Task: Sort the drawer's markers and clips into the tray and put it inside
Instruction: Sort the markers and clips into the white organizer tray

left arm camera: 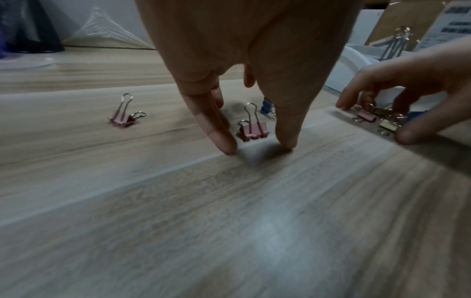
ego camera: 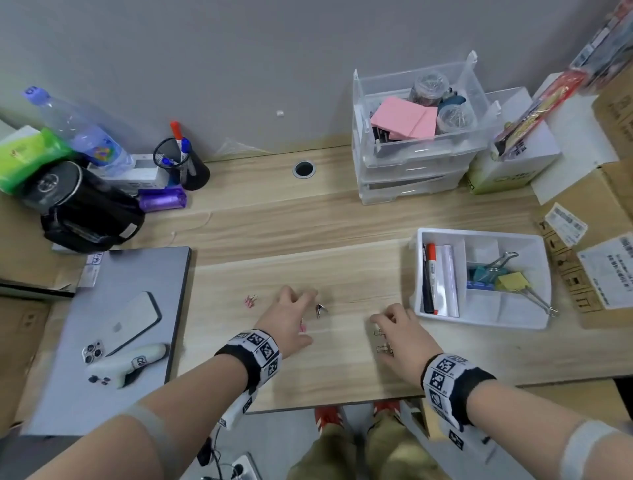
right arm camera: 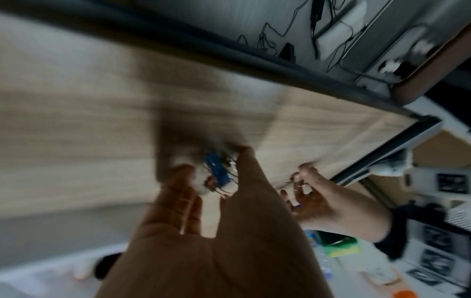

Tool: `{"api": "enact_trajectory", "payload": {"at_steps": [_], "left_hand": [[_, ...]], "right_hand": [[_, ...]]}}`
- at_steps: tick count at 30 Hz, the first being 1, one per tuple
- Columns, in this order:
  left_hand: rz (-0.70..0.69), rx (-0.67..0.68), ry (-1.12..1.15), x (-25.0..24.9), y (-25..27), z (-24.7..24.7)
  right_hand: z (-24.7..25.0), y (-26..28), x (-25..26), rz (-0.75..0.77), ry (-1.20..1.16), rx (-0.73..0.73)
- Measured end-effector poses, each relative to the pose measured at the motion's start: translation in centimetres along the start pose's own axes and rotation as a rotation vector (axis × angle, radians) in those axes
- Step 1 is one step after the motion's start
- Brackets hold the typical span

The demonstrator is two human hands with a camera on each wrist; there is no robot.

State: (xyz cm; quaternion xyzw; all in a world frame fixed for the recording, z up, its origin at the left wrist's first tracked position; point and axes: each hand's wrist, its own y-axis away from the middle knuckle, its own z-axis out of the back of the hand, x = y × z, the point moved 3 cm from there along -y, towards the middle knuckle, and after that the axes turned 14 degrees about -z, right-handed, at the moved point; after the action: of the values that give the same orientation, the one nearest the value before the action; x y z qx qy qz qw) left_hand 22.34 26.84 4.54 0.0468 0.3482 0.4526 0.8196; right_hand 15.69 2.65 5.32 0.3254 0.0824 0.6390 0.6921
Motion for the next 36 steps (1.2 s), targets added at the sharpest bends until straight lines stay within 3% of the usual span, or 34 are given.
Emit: {"api": "enact_trajectory", "payload": {"at_steps": [4,9,15,21,27,31,36], "left_hand": [[-0.028,0.043,-0.024,-0.7,-1.0,-0.6],[-0.075,0.04,-0.072,-1.6,-1.8,-0.6],[-0.058,0.021,-0.092,-2.0,-2.3,-1.2],[0.018,-0.004,-0.055,-1.5,-1.7,-1.3],[-0.099,-0.002,0.101,-2.7,-1.6,-2.4],[0.047,-0.059,0.274,-3.2,-2.2,-2.4],[0.167,-0.16,0.449,-3.1,-2.2,-2.1]], "right_hand": [[-0.7,-0.7,-1.6,0.078,-0.199,-0.043],[-1.1,-1.5,-0.9,0.137,-0.267,-0.044],[-0.7,-2.9,1.0,0.031,-0.423,0.009],[0.2,-3.1,1.9,-0.053,-0.656,-0.073],[-0.8,-3.6,4.7,0.079,-0.496,0.029],[-2.1,-4.1,5.5,0.082,-0.361,0.025],[-2.4,-4.5,6.1,0.069,-0.377,-0.045]]}}
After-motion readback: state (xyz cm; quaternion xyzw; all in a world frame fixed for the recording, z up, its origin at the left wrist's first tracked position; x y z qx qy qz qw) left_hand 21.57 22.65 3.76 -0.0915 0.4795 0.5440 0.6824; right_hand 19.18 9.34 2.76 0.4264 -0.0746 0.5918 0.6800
